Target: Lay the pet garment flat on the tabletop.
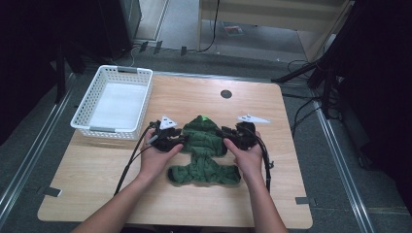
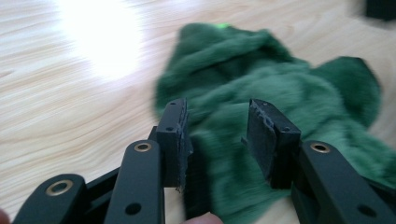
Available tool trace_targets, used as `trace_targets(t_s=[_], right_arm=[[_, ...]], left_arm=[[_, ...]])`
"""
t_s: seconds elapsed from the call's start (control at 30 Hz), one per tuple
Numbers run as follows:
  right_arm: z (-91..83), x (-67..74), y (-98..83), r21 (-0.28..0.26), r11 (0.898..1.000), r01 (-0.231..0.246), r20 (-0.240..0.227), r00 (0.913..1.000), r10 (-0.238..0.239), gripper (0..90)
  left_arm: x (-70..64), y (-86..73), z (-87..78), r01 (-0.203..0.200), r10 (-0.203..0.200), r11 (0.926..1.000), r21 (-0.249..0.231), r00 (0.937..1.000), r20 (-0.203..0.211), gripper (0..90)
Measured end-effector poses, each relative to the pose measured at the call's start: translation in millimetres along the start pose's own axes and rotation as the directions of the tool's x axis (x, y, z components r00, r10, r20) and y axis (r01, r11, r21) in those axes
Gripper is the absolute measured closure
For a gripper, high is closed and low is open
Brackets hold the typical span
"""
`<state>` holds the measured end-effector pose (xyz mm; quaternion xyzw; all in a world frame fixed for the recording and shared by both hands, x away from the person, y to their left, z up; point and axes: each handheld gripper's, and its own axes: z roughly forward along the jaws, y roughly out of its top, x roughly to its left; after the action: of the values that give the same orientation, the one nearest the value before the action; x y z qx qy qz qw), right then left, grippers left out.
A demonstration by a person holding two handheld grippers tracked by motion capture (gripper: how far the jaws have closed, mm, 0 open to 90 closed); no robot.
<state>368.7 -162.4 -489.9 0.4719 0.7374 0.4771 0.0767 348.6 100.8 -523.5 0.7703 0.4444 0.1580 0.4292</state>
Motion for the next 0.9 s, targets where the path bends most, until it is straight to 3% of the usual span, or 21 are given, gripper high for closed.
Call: trace_targets(t_s=[0.1, 0.27, 0.37, 0.43, 0.53, 0.67, 0.8, 0.9], right_arm=[[24.6, 1.2, 18.0, 0.024, 1.0, -0.018, 0.045, 0.9989, 0.017, 70.0], [55.5, 15.3, 41.3, 0.004, 1.0, 0.023, 0.085, 0.9961, -0.023, 68.9], [77.7, 15.5, 41.6, 0.065, 0.998, 0.019, 0.106, 0.994, -0.026, 68.4], [94.8, 10.4, 36.0, 0.156, 0.988, -0.004, 0.132, 0.9911, -0.017, 68.1], [110.0, 5.3, 26.5, 0.226, 0.974, -0.033, 0.169, 0.9856, -0.006, 66.7], [118.3, 4.7, 26.4, 0.217, 0.976, -0.017, 0.199, 0.9795, -0.028, 67.3], [127.3, 2.3, 29.0, 0.182, 0.982, 0.045, 0.271, 0.9578, -0.095, 69.3], [131.0, -3.5, 35.2, 0.181, 0.983, 0.017, 0.263, 0.9626, -0.065, 68.6]], left_arm=[[-12.5, -0.9, 6.0, -0.043, 0.043, 0.999, 0.013, 0.9989, 0.021, 60.2], [-14.1, -7.0, 16.1, -0.03, 0.028, 0.9983, 0.049, 0.9987, 0.042, 62.8], [-14.5, -8.6, 16.0, -0.045, 0.042, 0.9964, 0.072, 0.9978, 0.052, 62.1], [-14.6, -9.4, 15.4, -0.047, 0.043, 0.996, 0.076, 0.9973, 0.059, 60.9], [-13.4, -11.4, 15.1, -0.058, 0.051, 0.993, 0.103, 0.9966, 0.064, 59.3], [-13.1, -12.9, 16.1, -0.045, 0.039, 0.9934, 0.105, 0.9973, 0.062, 58.0], [-14.3, -13.2, 17.1, -0.025, 0.02, 0.9947, 0.1, 0.9984, 0.054, 56.4], [-14.3, -13.7, 18.1, -0.022, 0.018, 0.9948, 0.099, 0.9987, 0.047, 55.9]])
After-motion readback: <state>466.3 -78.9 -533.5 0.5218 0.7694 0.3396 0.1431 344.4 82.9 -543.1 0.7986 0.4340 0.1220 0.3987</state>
